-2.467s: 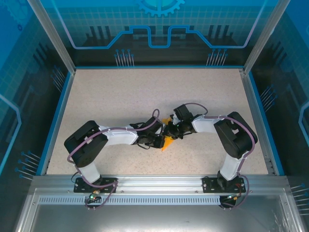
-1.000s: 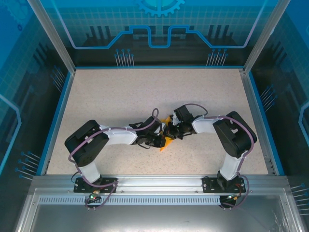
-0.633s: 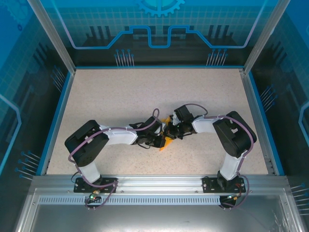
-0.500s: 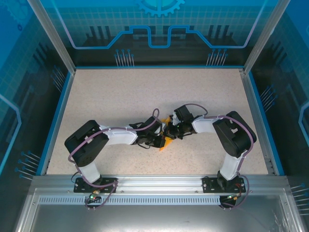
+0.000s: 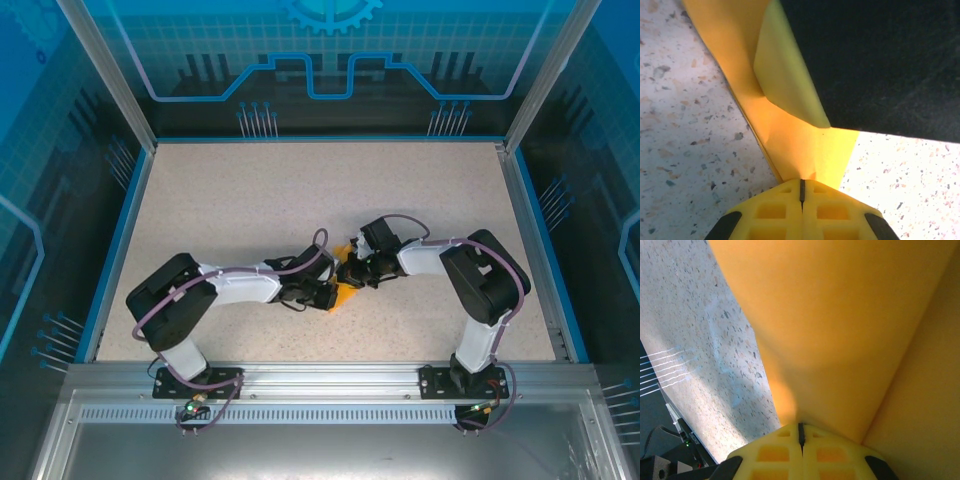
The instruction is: Fold a paper plane with a square sheet of paper (pick it up from the middle)
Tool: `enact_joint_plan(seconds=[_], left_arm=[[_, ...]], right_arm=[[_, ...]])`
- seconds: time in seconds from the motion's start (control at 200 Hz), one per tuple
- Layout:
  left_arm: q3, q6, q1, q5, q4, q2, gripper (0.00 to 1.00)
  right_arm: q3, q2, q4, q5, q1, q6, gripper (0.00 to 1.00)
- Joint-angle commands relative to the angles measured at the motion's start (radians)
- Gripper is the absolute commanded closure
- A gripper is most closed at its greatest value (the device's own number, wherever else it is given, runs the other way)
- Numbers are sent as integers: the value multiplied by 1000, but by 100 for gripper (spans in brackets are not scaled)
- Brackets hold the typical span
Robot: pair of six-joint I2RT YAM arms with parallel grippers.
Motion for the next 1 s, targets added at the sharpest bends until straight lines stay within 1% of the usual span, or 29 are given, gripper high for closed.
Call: enact_joint_plan(seconds=[0.0,0.095,0.185,0.345,0.455,0.635,0.83,0.99], left_arm=[[-18,26,-28,-61,-173,-14,100],[-7,15,-29,-104,-210,-40,100],[7,5,-30,-117,-219,-89,100],[20,-29,-30,-76,-199,-164,100],[17,-65,-29,-16,-144,-198,100],[6,-83,-32,76,-52,-133,100],[9,-73,-41,105,-1,-62,100],[24,-56,-46,84,-7,-25,100]], right_arm=[[-38,66,-110,80,-6,-23,98],[-38,66,-110,77,-6,-26,98],[-36,68,-108,72,-6,-27,98],[-34,68,-107,69,-6,-28,98],[-34,73,-100,62,-4,-27,98],[-36,73,-92,57,-5,-27,98],[-38,72,-92,53,-5,-30,98],[-35,75,-94,52,-4,-35,98]])
